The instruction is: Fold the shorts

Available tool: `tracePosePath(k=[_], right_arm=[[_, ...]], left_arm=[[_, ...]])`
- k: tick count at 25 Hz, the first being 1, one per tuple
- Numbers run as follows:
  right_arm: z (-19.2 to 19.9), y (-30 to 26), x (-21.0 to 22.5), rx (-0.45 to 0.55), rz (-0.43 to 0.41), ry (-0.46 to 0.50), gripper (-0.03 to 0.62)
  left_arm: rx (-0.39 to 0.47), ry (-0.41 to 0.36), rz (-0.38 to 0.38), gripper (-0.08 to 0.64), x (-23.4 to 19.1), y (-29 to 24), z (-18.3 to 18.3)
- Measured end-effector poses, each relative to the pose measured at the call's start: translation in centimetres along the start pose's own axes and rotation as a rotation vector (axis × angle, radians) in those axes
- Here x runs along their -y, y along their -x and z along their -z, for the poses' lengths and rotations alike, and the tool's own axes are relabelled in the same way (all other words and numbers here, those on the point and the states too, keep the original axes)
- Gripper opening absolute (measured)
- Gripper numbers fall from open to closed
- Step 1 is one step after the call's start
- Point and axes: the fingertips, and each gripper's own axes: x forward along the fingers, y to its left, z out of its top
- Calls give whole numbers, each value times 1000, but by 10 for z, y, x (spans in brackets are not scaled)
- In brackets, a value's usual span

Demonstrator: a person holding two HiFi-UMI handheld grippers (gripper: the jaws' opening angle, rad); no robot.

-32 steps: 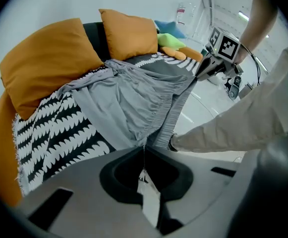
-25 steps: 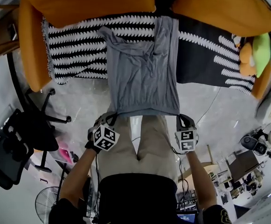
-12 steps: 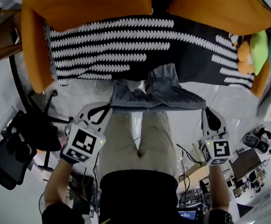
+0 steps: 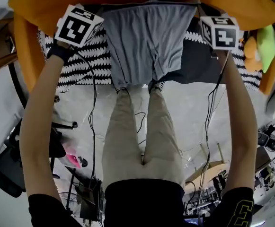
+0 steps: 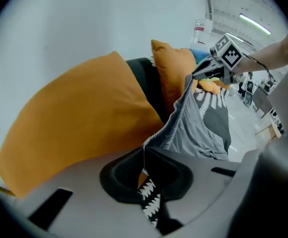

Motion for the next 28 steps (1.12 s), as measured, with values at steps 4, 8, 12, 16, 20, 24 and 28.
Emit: tracePosePath(k=[4, 8, 12, 16, 20, 24, 28], right_arm=[[-12, -3, 17, -21, 43, -6, 28], [21, 10, 8, -77, 23, -97, 28], [107, 9, -27, -217, -66, -414, 28], [187, 6, -77, -338, -146, -567, 28], [243, 12, -115, -369, -152, -598, 28], [284, 24, -137, -368, -127, -589, 28], [315, 30, -159, -335, -146, -562, 29]], left_arm=[[12, 6, -25, 23, -9, 3, -25], [17, 97, 26, 23, 17, 2, -7], [-23, 303, 119, 23, 67, -12, 49], [-95, 422, 161, 24, 113, -35, 124], [-134, 420, 158, 24, 153, -48, 180], [-120, 374, 130, 23, 183, -52, 209], [-58, 208, 53, 23, 207, -56, 230]])
